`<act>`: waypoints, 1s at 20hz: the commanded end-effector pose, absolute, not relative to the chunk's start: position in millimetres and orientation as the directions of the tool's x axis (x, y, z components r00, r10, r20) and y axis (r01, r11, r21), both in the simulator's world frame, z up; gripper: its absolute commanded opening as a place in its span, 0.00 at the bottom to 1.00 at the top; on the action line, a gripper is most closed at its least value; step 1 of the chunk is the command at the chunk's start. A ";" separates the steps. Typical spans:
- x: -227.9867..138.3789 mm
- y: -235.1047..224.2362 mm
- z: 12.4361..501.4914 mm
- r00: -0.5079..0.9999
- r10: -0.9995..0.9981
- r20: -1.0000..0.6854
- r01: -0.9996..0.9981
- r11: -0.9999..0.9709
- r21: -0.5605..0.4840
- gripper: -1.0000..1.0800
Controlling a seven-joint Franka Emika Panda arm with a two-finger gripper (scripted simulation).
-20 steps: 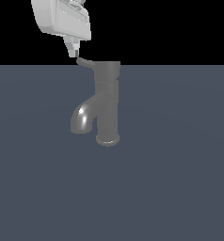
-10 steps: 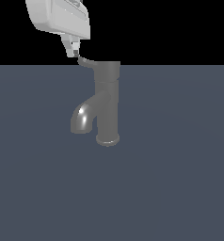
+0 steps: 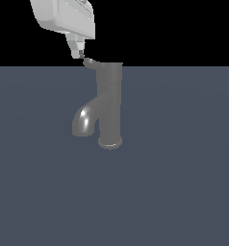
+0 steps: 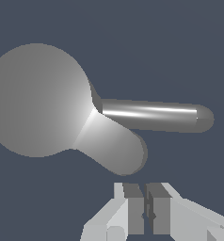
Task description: Turn on the faucet by rotating a designated handle.
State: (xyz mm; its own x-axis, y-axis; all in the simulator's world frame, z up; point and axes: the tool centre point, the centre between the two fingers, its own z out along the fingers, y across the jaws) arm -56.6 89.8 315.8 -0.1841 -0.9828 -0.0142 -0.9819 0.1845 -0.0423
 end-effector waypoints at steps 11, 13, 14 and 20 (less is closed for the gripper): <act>-69.7 46.5 313.4 -0.193 -0.981 -0.007 -0.981 0.193 -0.034 0.00; -67.7 31.6 310.8 -0.201 -0.980 -0.006 -0.979 0.201 -0.028 0.00; -66.8 24.2 309.5 -0.205 -0.979 -0.005 -0.978 0.205 -0.025 0.00; -61.8 -19.5 301.9 -0.229 -0.973 -0.002 -0.973 0.229 -0.008 0.00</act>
